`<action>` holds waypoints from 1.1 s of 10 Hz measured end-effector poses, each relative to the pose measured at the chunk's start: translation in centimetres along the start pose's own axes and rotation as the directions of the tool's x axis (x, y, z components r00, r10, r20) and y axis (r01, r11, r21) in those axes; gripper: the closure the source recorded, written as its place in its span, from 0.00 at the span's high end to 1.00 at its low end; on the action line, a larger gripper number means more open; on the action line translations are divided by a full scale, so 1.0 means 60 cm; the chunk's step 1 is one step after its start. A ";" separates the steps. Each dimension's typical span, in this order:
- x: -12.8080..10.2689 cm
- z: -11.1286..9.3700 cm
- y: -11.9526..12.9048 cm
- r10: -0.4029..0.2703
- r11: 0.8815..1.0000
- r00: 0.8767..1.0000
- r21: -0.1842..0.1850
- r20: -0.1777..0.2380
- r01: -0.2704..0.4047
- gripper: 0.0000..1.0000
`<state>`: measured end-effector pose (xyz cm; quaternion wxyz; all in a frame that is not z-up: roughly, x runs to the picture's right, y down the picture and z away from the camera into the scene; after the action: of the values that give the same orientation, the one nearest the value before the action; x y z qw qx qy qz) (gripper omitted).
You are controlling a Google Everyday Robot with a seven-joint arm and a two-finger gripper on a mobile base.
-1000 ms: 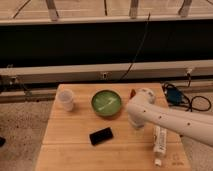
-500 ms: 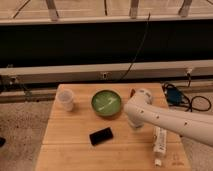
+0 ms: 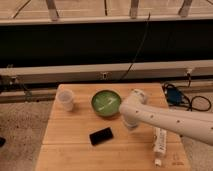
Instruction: Push the eraser across the table
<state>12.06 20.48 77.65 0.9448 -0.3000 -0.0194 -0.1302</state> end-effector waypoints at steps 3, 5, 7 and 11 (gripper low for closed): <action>-0.027 0.011 -0.006 -0.028 0.999 1.000 -0.019 0.005 0.028 0.04; -0.059 0.018 -0.014 -0.049 0.998 0.999 -0.029 0.010 0.049 0.04; -0.084 0.022 -0.019 -0.077 0.996 0.997 -0.038 0.013 0.077 0.04; -0.122 0.026 -0.025 -0.120 0.991 0.993 -0.050 0.015 0.121 0.04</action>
<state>4.66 21.89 78.93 0.9272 -0.3229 -0.0398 -0.1858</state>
